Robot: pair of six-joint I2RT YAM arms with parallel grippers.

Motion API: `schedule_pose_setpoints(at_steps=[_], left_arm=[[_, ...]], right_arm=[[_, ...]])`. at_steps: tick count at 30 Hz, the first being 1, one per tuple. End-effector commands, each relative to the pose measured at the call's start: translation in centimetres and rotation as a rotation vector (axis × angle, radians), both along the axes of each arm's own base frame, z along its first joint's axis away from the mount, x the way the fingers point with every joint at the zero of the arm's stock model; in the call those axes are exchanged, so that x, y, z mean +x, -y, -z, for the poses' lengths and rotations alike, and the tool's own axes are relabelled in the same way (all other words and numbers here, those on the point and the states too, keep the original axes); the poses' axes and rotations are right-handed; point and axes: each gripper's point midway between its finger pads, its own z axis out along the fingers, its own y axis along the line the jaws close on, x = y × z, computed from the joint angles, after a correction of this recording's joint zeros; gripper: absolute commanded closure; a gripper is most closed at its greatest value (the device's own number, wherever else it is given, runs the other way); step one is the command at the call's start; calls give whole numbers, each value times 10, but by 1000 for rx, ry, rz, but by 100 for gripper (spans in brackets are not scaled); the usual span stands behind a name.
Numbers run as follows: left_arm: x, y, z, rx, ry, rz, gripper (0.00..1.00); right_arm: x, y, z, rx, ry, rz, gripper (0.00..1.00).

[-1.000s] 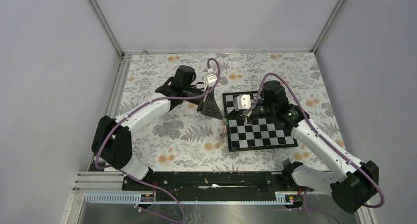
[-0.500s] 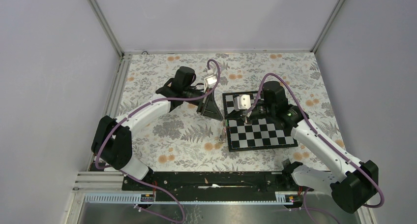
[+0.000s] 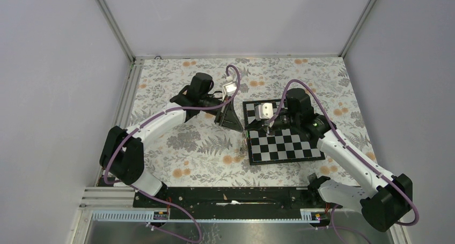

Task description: Put the keys on the keyring

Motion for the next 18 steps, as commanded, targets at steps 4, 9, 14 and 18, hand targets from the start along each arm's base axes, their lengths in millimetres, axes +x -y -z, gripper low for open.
schedule_pose_setpoints(at_steps=[4, 9, 14, 18], left_arm=[[-25, -4, -31, -112, 75, 110, 100], [-27, -5, -31, -120, 76, 117, 100], [-31, -7, -32, -133, 76, 135, 100], [-33, -8, -34, -142, 77, 143, 100]], right_arm=[[8, -6, -7, 25, 50, 11, 100], [11, -6, -7, 27, 49, 24, 100], [11, -8, -6, 39, 38, 22, 100], [10, -9, -4, 46, 32, 15, 100]])
